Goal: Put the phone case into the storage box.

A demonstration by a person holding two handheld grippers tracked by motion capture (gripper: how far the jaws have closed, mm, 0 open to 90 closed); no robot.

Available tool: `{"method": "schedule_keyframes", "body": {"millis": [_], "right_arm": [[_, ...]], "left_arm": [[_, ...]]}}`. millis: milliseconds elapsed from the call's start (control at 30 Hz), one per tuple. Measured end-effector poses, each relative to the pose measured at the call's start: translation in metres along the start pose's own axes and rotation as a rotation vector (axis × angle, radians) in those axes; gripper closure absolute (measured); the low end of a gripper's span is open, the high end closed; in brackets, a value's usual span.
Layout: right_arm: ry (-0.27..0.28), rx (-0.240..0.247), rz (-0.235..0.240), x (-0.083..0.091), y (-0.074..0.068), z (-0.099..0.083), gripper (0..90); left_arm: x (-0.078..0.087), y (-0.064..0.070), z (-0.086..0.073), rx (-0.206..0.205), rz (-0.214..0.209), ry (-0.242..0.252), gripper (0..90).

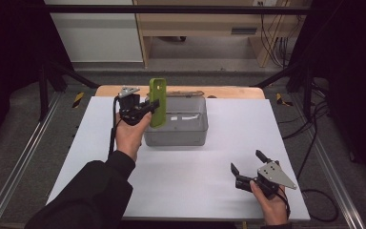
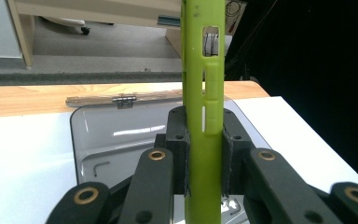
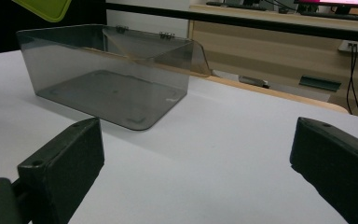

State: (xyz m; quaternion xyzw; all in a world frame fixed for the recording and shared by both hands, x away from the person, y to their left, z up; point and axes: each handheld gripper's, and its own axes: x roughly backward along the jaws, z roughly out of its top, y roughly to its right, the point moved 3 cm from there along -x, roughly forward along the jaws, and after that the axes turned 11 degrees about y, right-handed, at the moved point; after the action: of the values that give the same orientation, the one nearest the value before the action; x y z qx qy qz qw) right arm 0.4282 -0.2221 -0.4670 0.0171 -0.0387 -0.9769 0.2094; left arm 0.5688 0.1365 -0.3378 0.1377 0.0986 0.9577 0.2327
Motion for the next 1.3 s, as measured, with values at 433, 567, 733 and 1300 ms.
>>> {"method": "schedule_keyframes", "body": {"millis": [433, 567, 733, 1300], "right_arm": [[0.004, 0.003, -0.003, 0.000, 0.000, 0.000, 3.1], [0.001, 0.002, -0.002, 0.001, 0.000, 0.000, 3.0], [0.003, 0.005, -0.003, 0.000, 0.000, 0.000, 2.9], [-0.001, 0.016, -0.001, 0.000, 0.000, -0.001, 2.7]], "left_arm": [[-0.004, -0.006, 0.004, -0.039, 0.035, 0.022, 77.3], [-0.007, -0.008, 0.002, -0.040, 0.043, 0.016, 77.3], [-0.012, -0.010, 0.000, -0.036, 0.054, 0.014, 77.3], [-0.024, -0.016, -0.007, -0.051, 0.079, 0.004, 77.3]]}}
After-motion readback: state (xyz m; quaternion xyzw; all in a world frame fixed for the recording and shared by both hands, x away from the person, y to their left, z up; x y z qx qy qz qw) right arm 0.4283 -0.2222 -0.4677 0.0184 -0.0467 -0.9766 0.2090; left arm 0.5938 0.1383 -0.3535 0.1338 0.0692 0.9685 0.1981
